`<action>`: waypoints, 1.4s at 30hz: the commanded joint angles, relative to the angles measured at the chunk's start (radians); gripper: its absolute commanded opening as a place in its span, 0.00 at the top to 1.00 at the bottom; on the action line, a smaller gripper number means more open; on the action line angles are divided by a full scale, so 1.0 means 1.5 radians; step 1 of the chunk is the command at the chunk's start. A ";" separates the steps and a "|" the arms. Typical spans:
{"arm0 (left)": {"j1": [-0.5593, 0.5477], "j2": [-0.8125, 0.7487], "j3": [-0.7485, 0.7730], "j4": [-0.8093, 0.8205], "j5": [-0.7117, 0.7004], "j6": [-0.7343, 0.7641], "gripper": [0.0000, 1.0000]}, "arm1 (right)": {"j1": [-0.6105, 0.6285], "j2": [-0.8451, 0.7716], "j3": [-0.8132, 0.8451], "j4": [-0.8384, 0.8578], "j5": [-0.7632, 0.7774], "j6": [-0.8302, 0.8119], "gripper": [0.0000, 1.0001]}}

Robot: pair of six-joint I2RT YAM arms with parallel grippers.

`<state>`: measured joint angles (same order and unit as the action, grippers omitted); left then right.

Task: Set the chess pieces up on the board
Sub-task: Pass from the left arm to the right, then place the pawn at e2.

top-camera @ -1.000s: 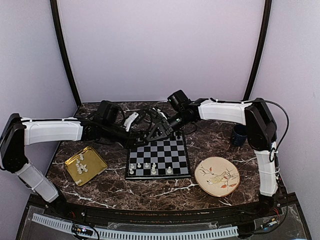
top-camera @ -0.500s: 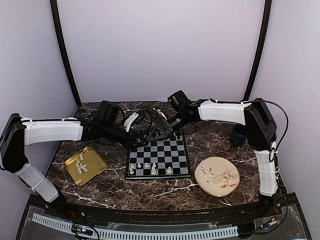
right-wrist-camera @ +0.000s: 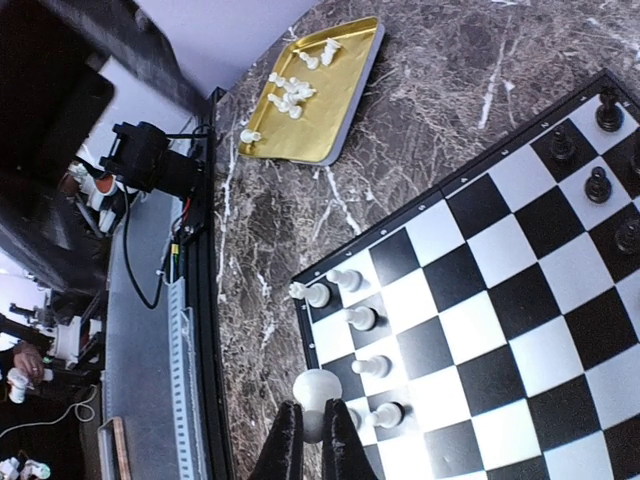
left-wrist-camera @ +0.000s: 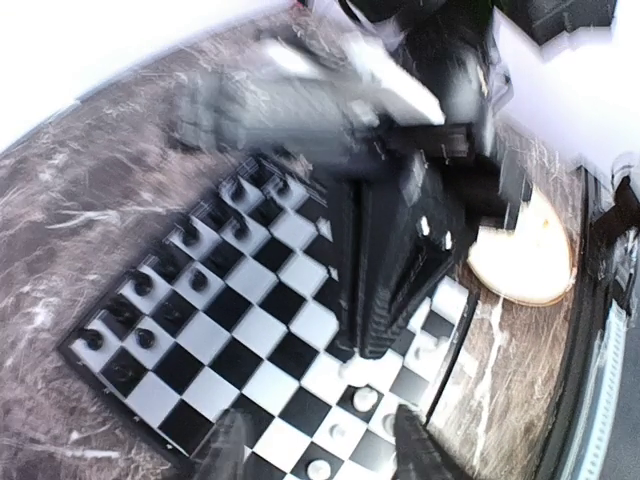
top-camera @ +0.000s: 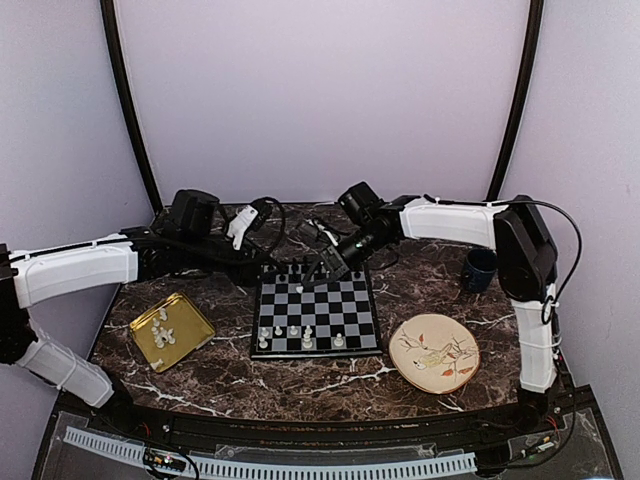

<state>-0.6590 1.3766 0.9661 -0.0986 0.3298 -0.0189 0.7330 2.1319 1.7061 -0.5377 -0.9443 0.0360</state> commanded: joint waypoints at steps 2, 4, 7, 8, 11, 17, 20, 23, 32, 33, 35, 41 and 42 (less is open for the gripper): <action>0.019 -0.057 0.011 0.001 -0.093 -0.032 0.01 | -0.006 -0.080 -0.028 -0.048 0.108 -0.108 0.98; 0.041 -0.054 0.040 -0.022 -0.102 -0.044 0.01 | -0.006 -0.101 -0.051 -0.051 0.138 -0.131 0.98; 0.051 -0.044 0.073 -0.036 -0.144 -0.046 0.01 | -0.005 -0.133 -0.078 -0.062 0.184 -0.170 0.98; 0.051 -0.045 0.076 -0.026 -0.159 -0.049 0.01 | -0.005 -0.142 -0.085 -0.065 0.198 -0.180 0.98; 0.053 -0.069 0.053 0.050 -0.175 -0.049 0.01 | -0.004 -0.171 -0.102 -0.075 0.241 -0.206 0.98; 0.065 -0.102 0.060 0.095 -0.215 -0.031 0.01 | 0.007 -0.212 -0.111 -0.144 0.340 -0.287 0.98; 0.067 -0.111 0.045 0.112 -0.222 -0.028 0.01 | 0.023 -0.219 -0.124 -0.146 0.385 -0.317 0.98; 0.075 -0.123 -0.004 0.151 -0.284 -0.040 0.01 | 0.058 -0.210 -0.131 -0.138 0.423 -0.337 0.98; 0.167 -0.110 -0.037 0.119 -0.294 -0.083 0.01 | 0.145 -0.141 -0.127 -0.131 0.499 -0.373 0.99; 0.170 -0.113 -0.037 0.118 -0.280 -0.072 0.02 | 0.149 -0.134 -0.125 -0.130 0.500 -0.372 0.99; 0.172 -0.122 -0.052 0.135 -0.256 -0.052 0.04 | 0.156 -0.118 -0.119 -0.129 0.503 -0.369 0.99; 0.172 -0.119 -0.062 0.138 -0.230 -0.054 0.05 | 0.165 -0.065 -0.078 -0.151 0.512 -0.360 0.98; 0.173 -0.115 -0.059 0.134 -0.228 -0.055 0.06 | 0.165 -0.063 -0.076 -0.148 0.512 -0.359 0.98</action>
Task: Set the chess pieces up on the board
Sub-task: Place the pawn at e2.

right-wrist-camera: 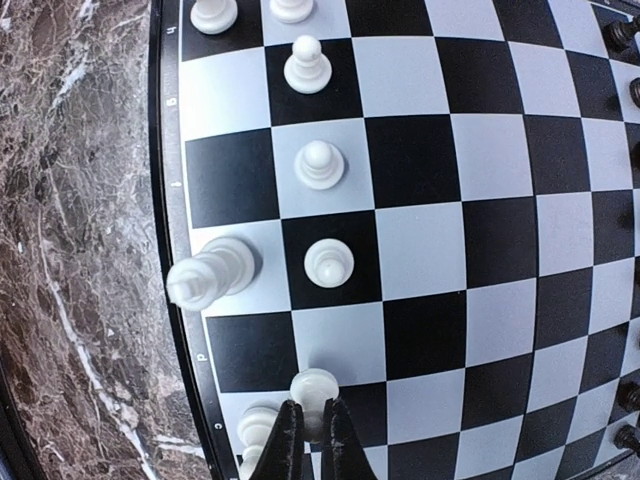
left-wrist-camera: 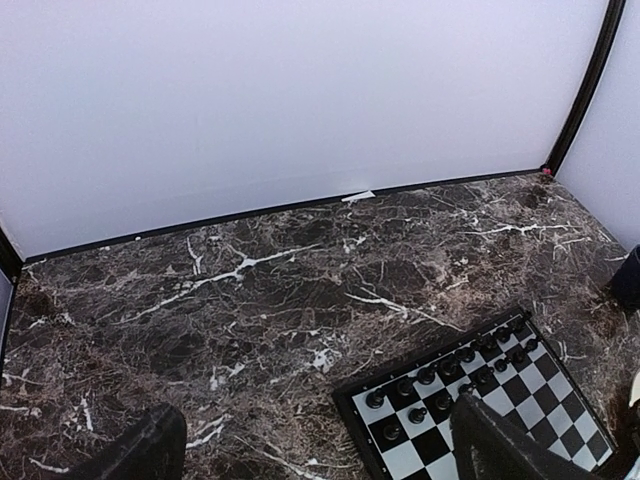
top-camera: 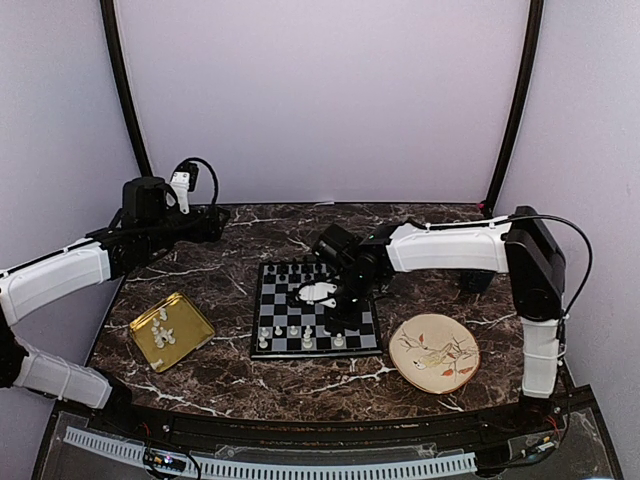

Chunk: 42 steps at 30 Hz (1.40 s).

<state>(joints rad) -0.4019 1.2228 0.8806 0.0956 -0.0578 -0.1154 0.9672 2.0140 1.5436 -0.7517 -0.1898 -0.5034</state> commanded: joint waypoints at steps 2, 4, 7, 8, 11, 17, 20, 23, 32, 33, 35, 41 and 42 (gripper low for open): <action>0.002 -0.008 0.004 -0.001 0.037 0.010 0.07 | 0.010 0.019 0.037 0.001 0.013 0.005 0.98; 0.001 -0.006 0.004 -0.002 0.042 0.010 0.08 | 0.010 0.027 0.045 -0.002 0.016 0.006 0.97; 0.001 -0.006 0.004 -0.001 0.049 0.011 0.08 | 0.010 0.040 0.054 -0.005 0.014 0.006 0.97; 0.002 -0.007 0.003 -0.001 0.048 0.012 0.09 | 0.010 0.043 0.056 -0.006 0.011 0.007 0.96; 0.001 -0.007 0.003 -0.001 0.047 0.014 0.09 | 0.011 0.052 0.067 -0.011 0.003 0.009 0.95; 0.001 -0.006 0.002 -0.001 0.052 0.014 0.10 | 0.012 0.060 0.074 -0.017 0.009 0.008 0.93; 0.001 -0.004 0.003 -0.002 0.055 0.014 0.10 | 0.012 0.060 0.070 -0.019 0.010 0.007 0.93; 0.001 -0.003 0.003 -0.002 0.056 0.014 0.10 | 0.012 0.057 0.068 -0.019 0.013 0.008 0.93; 0.001 0.003 0.004 -0.004 0.063 0.013 0.11 | 0.012 0.050 0.058 -0.019 0.026 0.005 0.93; 0.001 0.004 0.004 -0.004 0.063 0.013 0.11 | 0.012 0.050 0.056 -0.018 0.029 0.006 0.92; 0.001 0.004 0.004 -0.004 0.064 0.013 0.11 | 0.012 0.049 0.054 -0.018 0.030 0.005 0.92; 0.001 0.009 0.006 -0.007 0.067 0.011 0.11 | 0.012 0.048 0.049 -0.016 0.030 0.007 0.86; 0.002 0.009 0.007 -0.008 0.068 0.011 0.11 | 0.012 0.049 0.050 -0.016 0.030 0.007 0.85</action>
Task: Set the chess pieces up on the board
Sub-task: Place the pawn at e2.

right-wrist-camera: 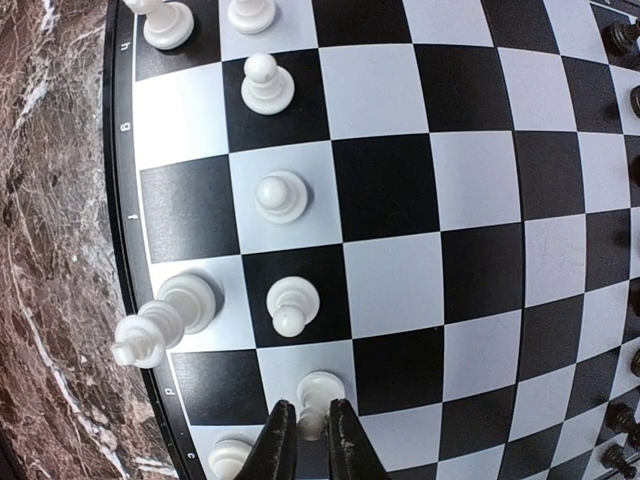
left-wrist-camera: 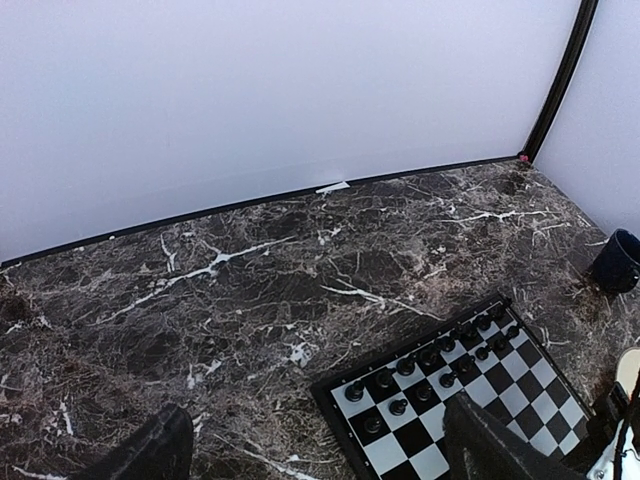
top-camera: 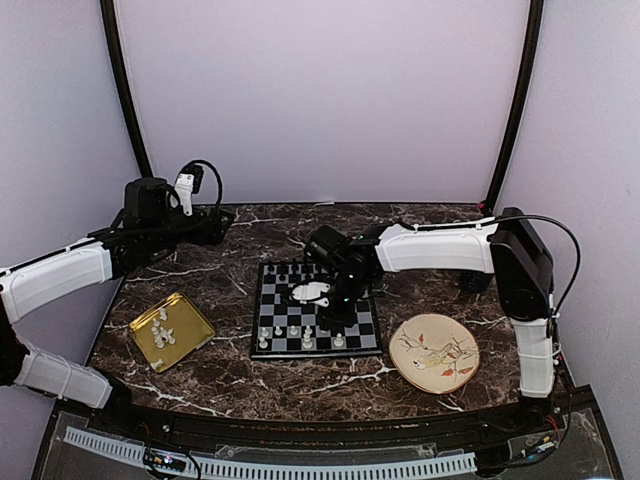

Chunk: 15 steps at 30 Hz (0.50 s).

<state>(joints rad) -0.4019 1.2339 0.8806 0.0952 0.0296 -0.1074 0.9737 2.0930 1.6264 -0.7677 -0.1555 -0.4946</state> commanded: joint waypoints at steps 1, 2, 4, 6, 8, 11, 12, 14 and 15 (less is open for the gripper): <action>0.002 0.002 0.007 -0.007 0.010 0.006 0.11 | 0.007 -0.002 -0.004 -0.005 0.006 0.002 0.84; 0.001 0.002 0.007 -0.008 0.011 0.006 0.11 | 0.007 -0.002 -0.002 -0.005 0.005 0.002 0.83; 0.001 0.002 0.007 -0.008 0.009 0.006 0.11 | 0.007 0.001 -0.001 -0.006 0.003 0.003 0.82; 0.001 0.003 0.006 -0.008 0.010 0.006 0.11 | 0.008 0.004 0.001 -0.006 0.001 0.003 0.81; 0.001 0.003 0.007 -0.008 0.011 0.006 0.11 | 0.008 0.007 0.002 -0.006 -0.001 0.003 0.81; 0.002 0.004 0.007 -0.008 0.013 0.006 0.11 | 0.008 0.010 0.003 -0.007 -0.001 0.004 0.79; 0.001 0.004 0.007 -0.008 0.013 0.006 0.11 | 0.008 0.010 0.003 -0.007 -0.002 0.004 0.78; 0.001 0.005 0.007 -0.009 0.013 0.006 0.11 | 0.008 0.010 0.004 -0.007 -0.002 0.004 0.77; 0.002 0.005 0.008 -0.009 0.013 0.006 0.11 | 0.008 0.011 0.005 -0.006 -0.003 0.005 0.77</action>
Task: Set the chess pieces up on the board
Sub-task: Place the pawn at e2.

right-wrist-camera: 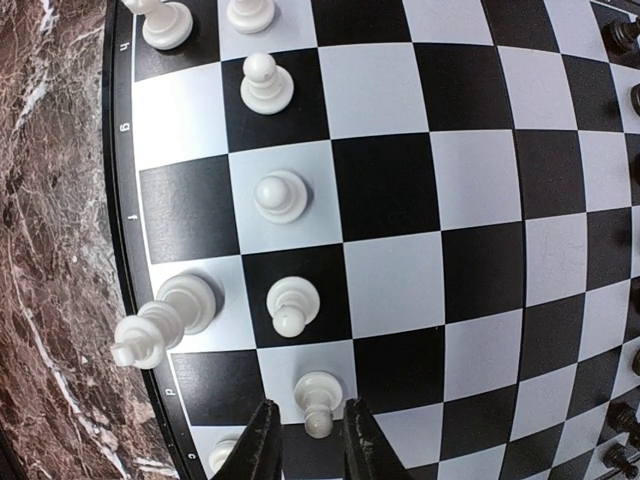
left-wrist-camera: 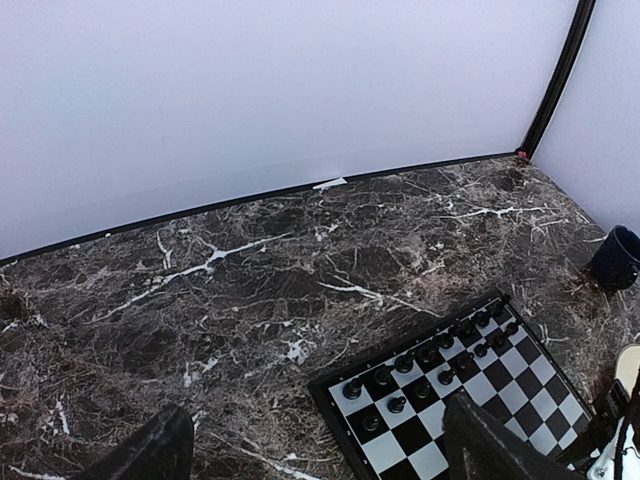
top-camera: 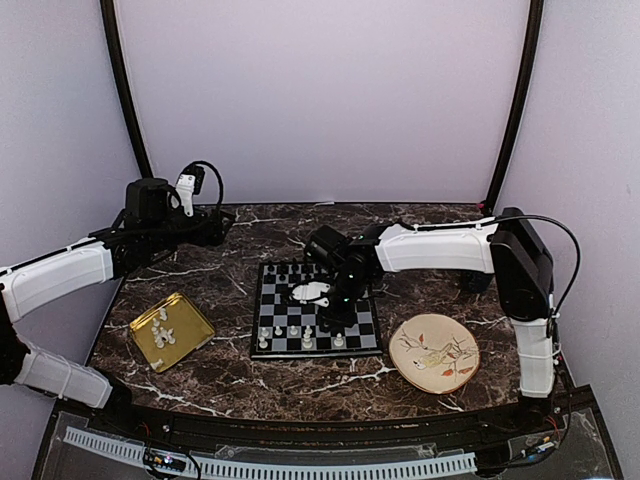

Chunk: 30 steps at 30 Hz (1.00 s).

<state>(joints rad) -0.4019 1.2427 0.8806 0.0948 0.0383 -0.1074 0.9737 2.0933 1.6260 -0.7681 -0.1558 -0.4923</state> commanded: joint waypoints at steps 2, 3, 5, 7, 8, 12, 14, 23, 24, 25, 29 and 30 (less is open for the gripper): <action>0.002 0.000 0.007 -0.009 0.007 0.006 0.11 | 0.009 0.012 0.008 -0.009 -0.008 0.003 0.77; 0.002 0.000 0.007 -0.009 0.008 0.006 0.11 | 0.009 0.013 0.010 -0.010 -0.009 0.003 0.77; 0.002 0.001 0.008 -0.010 0.007 0.006 0.11 | 0.009 0.016 0.012 -0.011 -0.012 0.003 0.77; 0.001 0.001 0.008 -0.010 0.008 0.006 0.11 | 0.009 0.017 0.014 -0.012 -0.013 0.004 0.77; 0.002 0.002 0.007 -0.011 0.007 0.006 0.11 | 0.009 0.017 0.015 -0.013 -0.014 0.005 0.77; 0.002 0.003 0.009 -0.011 0.007 0.006 0.11 | 0.009 0.017 0.016 -0.014 -0.016 0.006 0.77; 0.001 0.004 0.009 -0.011 0.007 0.006 0.11 | 0.009 0.016 0.017 -0.015 -0.018 0.006 0.77; 0.001 0.010 0.013 -0.023 -0.016 0.003 0.09 | 0.008 0.008 0.024 -0.010 0.003 0.006 0.75; 0.002 0.011 0.016 -0.028 -0.027 -0.003 0.08 | 0.006 0.005 0.028 -0.012 0.004 0.004 0.73; 0.003 0.013 0.019 -0.034 -0.040 -0.009 0.06 | 0.003 0.002 0.032 -0.014 0.004 0.003 0.72; 0.004 0.041 0.068 -0.124 -0.115 -0.032 0.02 | -0.022 -0.025 0.050 -0.022 -0.015 0.002 0.70; 0.003 0.050 0.090 -0.162 -0.128 -0.045 0.02 | -0.035 -0.036 0.052 -0.023 -0.025 0.004 0.70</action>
<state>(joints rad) -0.4015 1.2854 0.9112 0.0177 -0.0364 -0.1234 0.9634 2.1075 1.6600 -0.7925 -0.1600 -0.4923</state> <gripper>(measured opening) 0.972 0.297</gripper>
